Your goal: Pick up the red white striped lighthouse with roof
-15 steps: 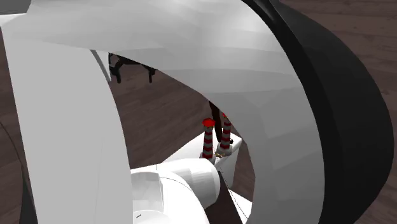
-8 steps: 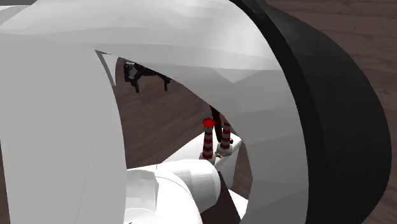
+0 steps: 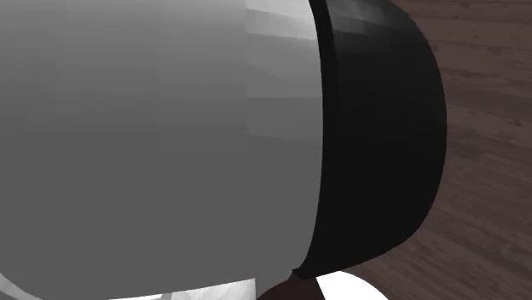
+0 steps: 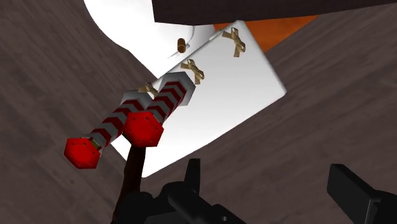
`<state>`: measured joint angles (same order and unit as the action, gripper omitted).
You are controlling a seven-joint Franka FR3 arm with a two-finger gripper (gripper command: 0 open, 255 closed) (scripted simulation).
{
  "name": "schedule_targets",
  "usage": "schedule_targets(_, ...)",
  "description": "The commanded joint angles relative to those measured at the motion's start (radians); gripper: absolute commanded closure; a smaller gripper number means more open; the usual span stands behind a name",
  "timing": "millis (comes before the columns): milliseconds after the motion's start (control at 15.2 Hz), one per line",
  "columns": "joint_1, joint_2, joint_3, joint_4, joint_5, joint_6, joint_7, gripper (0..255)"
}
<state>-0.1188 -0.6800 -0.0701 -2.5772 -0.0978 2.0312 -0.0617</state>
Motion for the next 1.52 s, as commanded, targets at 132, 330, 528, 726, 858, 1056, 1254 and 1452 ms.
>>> schedule_targets(132, -0.046, 0.085, -0.044, -0.027, -0.065, 0.142, -0.036, 0)
schedule_targets(330, -0.080, 0.159, -0.074, -0.033, -0.112, 0.246, -0.057, 0)
schedule_targets(528, -0.113, 0.244, -0.105, -0.027, -0.155, 0.350, -0.073, 0)
schedule_targets(726, -0.145, 0.336, -0.135, -0.008, -0.196, 0.450, -0.087, 0)
schedule_targets(858, -0.164, 0.400, -0.154, 0.012, -0.220, 0.513, -0.095, 0)
schedule_targets(1056, -0.191, 0.500, -0.183, 0.052, -0.249, 0.604, -0.107, 0)
schedule_targets(1254, -0.214, 0.602, -0.210, 0.103, -0.268, 0.686, -0.121, 0)
schedule_targets(1452, -0.237, 0.705, -0.234, 0.164, -0.272, 0.760, -0.141, 0)
